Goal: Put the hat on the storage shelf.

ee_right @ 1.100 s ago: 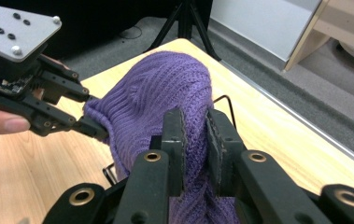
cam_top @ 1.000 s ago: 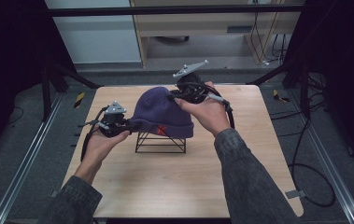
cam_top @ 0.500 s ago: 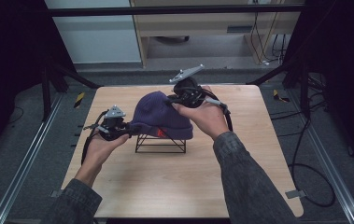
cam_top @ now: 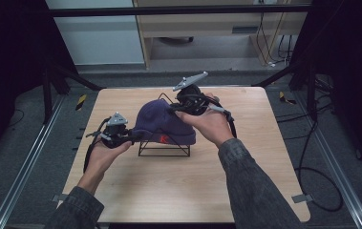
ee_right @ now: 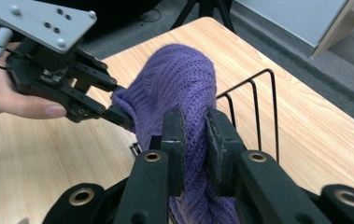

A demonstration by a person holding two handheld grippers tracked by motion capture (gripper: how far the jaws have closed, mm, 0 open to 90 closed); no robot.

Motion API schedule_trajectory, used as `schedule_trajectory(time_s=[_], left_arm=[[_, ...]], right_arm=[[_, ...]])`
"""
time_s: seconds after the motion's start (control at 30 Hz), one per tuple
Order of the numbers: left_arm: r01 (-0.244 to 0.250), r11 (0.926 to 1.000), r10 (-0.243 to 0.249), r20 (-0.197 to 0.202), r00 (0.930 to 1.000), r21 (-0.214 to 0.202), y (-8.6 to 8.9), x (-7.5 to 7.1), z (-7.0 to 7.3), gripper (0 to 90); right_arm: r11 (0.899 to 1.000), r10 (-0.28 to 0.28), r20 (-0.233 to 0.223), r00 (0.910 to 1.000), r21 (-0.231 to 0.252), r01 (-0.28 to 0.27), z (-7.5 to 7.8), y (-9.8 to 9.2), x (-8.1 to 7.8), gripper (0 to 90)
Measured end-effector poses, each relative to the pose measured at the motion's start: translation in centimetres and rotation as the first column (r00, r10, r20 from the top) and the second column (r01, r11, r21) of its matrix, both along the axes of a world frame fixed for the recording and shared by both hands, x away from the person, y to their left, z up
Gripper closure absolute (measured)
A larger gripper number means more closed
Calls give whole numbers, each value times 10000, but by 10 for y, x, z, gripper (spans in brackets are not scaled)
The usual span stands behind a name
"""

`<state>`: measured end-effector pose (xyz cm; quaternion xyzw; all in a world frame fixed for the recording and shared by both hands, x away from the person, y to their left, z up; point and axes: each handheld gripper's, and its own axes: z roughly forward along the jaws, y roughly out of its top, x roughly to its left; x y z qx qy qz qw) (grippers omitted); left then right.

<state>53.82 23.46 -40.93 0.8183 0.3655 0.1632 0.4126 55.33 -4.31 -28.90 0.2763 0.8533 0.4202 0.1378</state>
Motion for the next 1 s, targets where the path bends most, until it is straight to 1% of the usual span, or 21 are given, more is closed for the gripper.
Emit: schedule_trajectory(time_s=[0.1, 0.2, 0.27, 0.3, 0.4, 0.47, 0.5, 0.57, 0.8, 0.9, 1.0], left_arm=[[-19, 10000, 19, -32, 10000, 3, 1, 0, -3, 669], [20, 9999, -19, -75, 10000, 140, 3, 0, -6, 666], [12, 9999, -11, -152, 9999, 117, 4, 0, -8, 664], [49, 9998, -45, -170, 9998, 217, 5, 1, -9, 663], [59, 9993, -53, -170, 9998, 371, 6, 1, -10, 661], [78, 9993, -71, -184, 9998, 352, 5, 1, -11, 659], [121, 9989, -113, -181, 9998, 444, 6, 0, -11, 658], [88, 9992, -79, -227, 9997, 394, 6, 0, -14, 656], [-51, 9999, 56, -438, 9990, 115, 11, 1, -24, 645], [32, 9997, -20, -491, 9988, 236, 12, 1, -26, 638], [41, 9997, -29, -537, 9986, 220, 12, 1, -27, 630]], right_arm=[[9998, -27, 11, 10000, -177, 27, -3, 1, 0, 787], [9995, 38, -5, 10000, -314, -38, -6, 3, -1, 787], [9990, 91, 9, 10000, -437, -90, -9, 5, -2, 787], [9987, 116, 11, 9999, -495, -115, -10, 5, -2, 787], [9981, 126, -71, 9999, -597, -130, -15, 5, -3, 787], [9981, 115, -108, 9999, -596, -122, -17, 5, -3, 787], [9982, 120, -100, 9999, -590, -125, -18, 5, -3, 787], [9980, 119, -130, 9998, -616, -127, -20, 5, -3, 787], [9953, 201, -218, 9996, -944, -221, -26, 10, -4, 787], [9945, 187, -267, 9995, -1025, -213, -29, 11, -4, 787], [9943, 167, -315, 9994, -1046, -199, -32, 10, -3, 787]])
